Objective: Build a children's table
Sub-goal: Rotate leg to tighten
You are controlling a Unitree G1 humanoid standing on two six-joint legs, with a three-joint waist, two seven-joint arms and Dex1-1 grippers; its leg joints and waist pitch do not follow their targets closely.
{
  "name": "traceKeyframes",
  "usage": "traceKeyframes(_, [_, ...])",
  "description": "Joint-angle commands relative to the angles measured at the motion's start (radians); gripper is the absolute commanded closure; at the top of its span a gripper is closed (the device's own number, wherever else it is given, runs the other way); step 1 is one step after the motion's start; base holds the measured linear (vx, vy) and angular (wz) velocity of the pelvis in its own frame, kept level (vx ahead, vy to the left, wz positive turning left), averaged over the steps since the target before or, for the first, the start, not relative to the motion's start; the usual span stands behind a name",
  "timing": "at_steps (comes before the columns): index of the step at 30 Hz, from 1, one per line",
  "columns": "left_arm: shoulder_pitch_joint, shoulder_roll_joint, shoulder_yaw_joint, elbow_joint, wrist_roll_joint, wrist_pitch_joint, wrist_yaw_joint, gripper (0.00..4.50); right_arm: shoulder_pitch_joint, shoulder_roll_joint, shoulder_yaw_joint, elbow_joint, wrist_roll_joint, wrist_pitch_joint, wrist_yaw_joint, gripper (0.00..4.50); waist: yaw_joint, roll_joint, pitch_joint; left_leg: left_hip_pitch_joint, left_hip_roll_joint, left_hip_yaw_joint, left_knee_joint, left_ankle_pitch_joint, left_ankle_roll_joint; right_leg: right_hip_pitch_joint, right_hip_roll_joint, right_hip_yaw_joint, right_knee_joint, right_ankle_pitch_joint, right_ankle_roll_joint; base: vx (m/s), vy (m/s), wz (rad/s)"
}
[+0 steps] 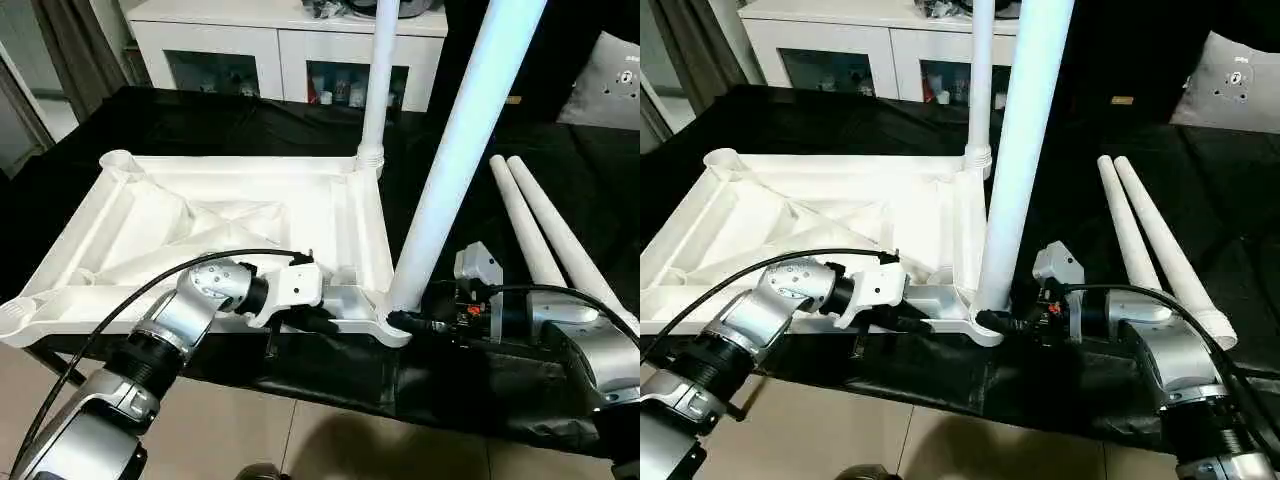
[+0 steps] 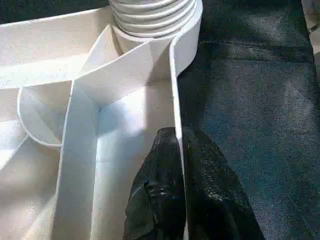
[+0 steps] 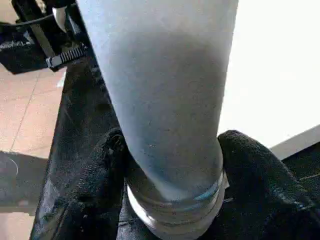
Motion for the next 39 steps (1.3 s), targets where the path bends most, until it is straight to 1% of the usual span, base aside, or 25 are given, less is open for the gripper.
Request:
traceKeyframes(1, [0.026, -0.014, -0.031, 0.018, 0.026, 0.060, 0.012, 4.50, 0.011, 0.034, 0.017, -0.010, 0.014, 0.057, -0.035, 1.95, 0.001, -0.008, -0.071, 0.001, 0.120, -0.042, -0.054, 0.040, 0.149, 0.061, -0.138, 0.089, -0.060, -0.076, -0.103, 0.000, 0.000, 0.00])
traceKeyframes(3, [0.029, -0.049, 0.001, 0.005, 0.006, 0.138, 0.071, 4.50, 0.002, 0.069, 0.013, 0.008, -0.024, 0.080, -0.138, 2.03, -0.004, -0.009, -0.066, 0.001, 0.118, -0.041, -0.058, 0.011, 0.133, 0.061, -0.139, 0.087, -0.070, -0.116, -0.105, 0.000, 0.000, 0.00])
traceKeyframes(4, [0.029, -0.049, 0.001, 0.005, 0.006, 0.138, 0.071, 4.50, 0.002, 0.069, 0.013, 0.008, -0.024, 0.080, -0.138, 2.06, -0.008, -0.010, -0.061, 0.003, 0.114, -0.039, -0.063, -0.028, 0.107, 0.061, -0.140, 0.087, -0.081, -0.181, -0.099, 0.000, 0.000, 0.00])
traceKeyframes(5, [0.030, -0.088, 0.032, -0.008, -0.008, 0.217, 0.141, 4.50, -0.009, 0.110, 0.009, 0.031, -0.063, 0.091, -0.242, 2.08, -0.010, -0.007, -0.056, 0.010, 0.108, -0.036, -0.067, -0.081, 0.077, 0.063, -0.141, 0.086, -0.094, -0.284, -0.081, 0.000, 0.000, 0.00])
traceKeyframes(6, [0.030, -0.109, 0.047, -0.015, -0.014, 0.257, 0.178, 4.50, -0.017, 0.136, 0.000, 0.044, -0.074, 0.099, -0.295, 2.10, -0.015, -0.008, -0.052, 0.012, 0.106, -0.034, -0.070, -0.102, 0.063, 0.062, -0.139, 0.085, -0.101, -0.331, -0.072, 0.000, 0.000, 0.00])
traceKeyframes(7, [0.029, -0.134, 0.063, -0.023, -0.018, 0.299, 0.222, 4.50, -0.028, 0.171, -0.015, 0.060, -0.077, 0.112, -0.357, 2.11, -0.023, -0.007, -0.044, 0.026, 0.101, -0.033, -0.073, -0.162, 0.032, 0.055, -0.135, 0.078, -0.120, -0.453, -0.050, 0.000, 0.000, 0.00])
traceKeyframes(8, [0.029, -0.147, 0.070, -0.027, -0.020, 0.319, 0.244, 4.50, -0.034, 0.189, -0.024, 0.067, -0.077, 0.119, -0.388, 2.13, -0.034, -0.008, -0.038, 0.039, 0.092, -0.033, -0.070, -0.213, 0.007, 0.054, -0.138, 0.070, -0.139, -0.557, -0.020, 0.000, 0.000, 0.00])
traceKeyframes(9, [0.028, -0.150, 0.072, -0.028, -0.020, 0.325, 0.250, 4.50, -0.036, 0.193, -0.027, 0.070, -0.077, 0.120, -0.396, 2.13, -0.042, -0.010, -0.034, 0.034, 0.088, -0.036, -0.073, -0.234, 0.002, 0.059, -0.137, 0.063, -0.144, -0.589, -0.002, 0.000, 0.000, 0.00])
traceKeyframes(10, [0.018, -0.198, 0.096, -0.031, -0.019, 0.386, 0.330, 4.50, -0.060, 0.249, -0.056, 0.101, -0.081, 0.143, -0.499, 2.21, -0.051, -0.012, -0.039, 0.029, 0.096, -0.042, -0.079, -0.252, -0.001, 0.066, -0.135, 0.059, -0.146, -0.596, 0.031, 0.000, 0.000, 0.00])
traceKeyframes(11, [0.010, -0.230, 0.112, -0.028, -0.019, 0.415, 0.379, 4.50, -0.074, 0.280, -0.072, 0.119, -0.085, 0.159, -0.561, 2.21, -0.061, -0.003, -0.041, 0.047, 0.103, -0.043, -0.079, -0.288, -0.007, 0.058, -0.135, 0.053, -0.155, -0.577, 0.027, 0.000, 0.000, 0.00])
traceKeyframes(12, [0.000, -0.260, 0.126, -0.020, -0.017, 0.430, 0.425, 4.50, -0.087, 0.305, -0.083, 0.138, -0.093, 0.169, -0.617, 2.21, -0.068, -0.002, -0.043, 0.050, 0.104, -0.043, -0.079, -0.291, -0.010, 0.058, -0.135, 0.055, -0.155, -0.548, 0.016, 0.000, 0.000, 0.00])
traceKeyframes(13, [-0.001, -0.264, 0.128, -0.019, -0.017, 0.430, 0.431, 4.50, -0.089, 0.308, -0.083, 0.140, -0.096, 0.168, -0.622, 2.21, -0.077, -0.003, -0.043, 0.041, 0.109, -0.049, -0.086, -0.300, -0.010, 0.066, -0.135, 0.055, -0.147, -0.497, 0.000, 0.000, 0.000, 0.00])
traceKeyframes(14, [-0.008, -0.281, 0.134, -0.012, -0.015, 0.432, 0.456, 4.50, -0.096, 0.318, -0.083, 0.152, -0.105, 0.163, -0.646, 2.21, -0.080, -0.004, -0.044, 0.036, 0.110, -0.050, -0.089, -0.299, -0.002, 0.067, -0.137, 0.060, -0.142, -0.472, -0.002, 0.000, 0.000, 0.00])
traceKeyframes(15, [-0.015, -0.301, 0.138, -0.009, -0.007, 0.432, 0.485, 4.50, -0.100, 0.331, -0.080, 0.165, -0.120, 0.140, -0.671, 2.21, -0.080, -0.005, -0.046, 0.038, 0.108, -0.048, -0.088, -0.292, 0.001, 0.066, -0.140, 0.064, -0.142, -0.463, -0.006, 0.000, 0.000, 0.00])
traceKeyframes(16, [-0.018, -0.312, 0.140, -0.012, 0.000, 0.433, 0.497, 4.50, -0.101, 0.342, -0.086, 0.171, -0.120, 0.131, -0.681, 1.95, -0.080, -0.006, -0.048, 0.036, 0.106, -0.044, -0.086, -0.257, 0.008, 0.065, -0.144, 0.072, -0.139, -0.431, -0.024, 0.000, 0.000, 0.00])
traceKeyframes(17, [-0.019, -0.314, 0.141, -0.013, 0.003, 0.434, 0.502, 4.50, -0.099, 0.346, -0.092, 0.171, -0.118, 0.127, -0.684, 1.80, -0.079, -0.006, -0.049, 0.030, 0.106, -0.042, -0.086, -0.222, 0.020, 0.067, -0.143, 0.076, -0.134, -0.404, -0.036, 0.000, 0.000, 0.00])
traceKeyframes(19, [-0.019, -0.308, 0.138, -0.014, 0.007, 0.424, 0.498, 4.50, -0.096, 0.345, -0.100, 0.165, -0.113, 0.126, -0.684, 1.67, -0.077, -0.007, -0.051, 0.028, 0.108, -0.039, -0.086, -0.197, 0.033, 0.067, -0.142, 0.081, -0.128, -0.386, -0.049, 0.000, 0.000, 0.00])
traceKeyframes(22, [-0.012, -0.277, 0.125, -0.020, 0.019, 0.411, 0.488, 4.50, -0.086, 0.335, -0.107, 0.145, -0.116, 0.104, -0.665, 1.36, -0.072, -0.001, -0.058, 0.021, 0.114, -0.038, -0.084, -0.124, 0.052, 0.070, -0.143, 0.088, -0.110, -0.260, -0.086, 0.000, 0.000, 0.00])
traceKeyframes(24, [-0.009, -0.261, 0.114, -0.019, 0.028, 0.396, 0.482, 4.50, -0.082, 0.330, -0.109, 0.134, -0.114, 0.100, -0.654, 1.28, -0.066, -0.001, -0.058, 0.020, 0.113, -0.035, -0.083, -0.107, 0.062, 0.072, -0.143, 0.089, -0.105, -0.224, -0.098, 0.000, 0.000, 0.00])
traceKeyframes(30, [0.003, -0.180, 0.085, 0.000, 0.042, 0.300, 0.386, 4.50, -0.038, 0.228, -0.108, 0.063, -0.074, 0.032, -0.489, 0.75, -0.057, 0.000, -0.059, 0.020, 0.114, -0.033, -0.083, -0.106, 0.071, 0.074, -0.143, 0.088, -0.106, -0.238, -0.091, 0.000, 0.000, 0.00])
traceKeyframes(31, [0.005, -0.165, 0.079, 0.003, 0.043, 0.278, 0.362, 4.50, -0.032, 0.204, -0.106, 0.058, -0.072, 0.020, -0.456, 0.75, -0.054, 0.000, -0.067, 0.017, 0.114, -0.035, -0.078, -0.071, 0.079, 0.078, -0.142, 0.090, -0.094, -0.180, -0.095, 0.000, 0.000, 0.00])
traceKeyframes(32, [0.008, -0.149, 0.069, 0.002, 0.040, 0.250, 0.331, 4.50, -0.027, 0.180, -0.104, 0.053, -0.072, 0.011, -0.422, 0.54, -0.052, 0.002, -0.070, 0.013, 0.115, -0.035, -0.073, -0.036, 0.099, 0.072, -0.139, 0.089, -0.085, -0.114, -0.106, 0.000, 0.000, 0.00])
traceKeyframes(34, [0.013, -0.115, 0.050, -0.006, 0.029, 0.222, 0.265, 4.50, -0.016, 0.125, -0.099, 0.041, -0.061, -0.002, -0.331, 0.46, -0.051, -0.001, -0.071, 0.005, 0.113, -0.034, -0.066, -0.010, 0.123, 0.072, -0.140, 0.090, -0.074, -0.056, -0.117, 0.000, 0.000, 0.00])
traceKeyframes(36, [0.017, -0.097, 0.038, -0.008, 0.025, 0.188, 0.223, 4.50, -0.012, 0.099, -0.095, 0.031, -0.051, -0.002, -0.285, 0.27, -0.048, -0.002, -0.073, 0.001, 0.112, -0.031, -0.059, 0.003, 0.143, 0.067, -0.139, 0.089, -0.067, -0.029, -0.129, 0.000, 0.000, 0.00])
traceKeyframes(39, [0.023, -0.063, 0.010, -0.017, 0.021, 0.153, 0.140, 4.50, -0.007, 0.055, -0.082, 0.008, -0.031, 0.012, -0.200, 0.01, -0.039, 0.001, -0.068, 0.003, 0.114, -0.029, -0.061, -0.025, 0.150, 0.064, -0.137, 0.084, -0.077, -0.096, -0.122, 0.000, 0.000, 0.00])
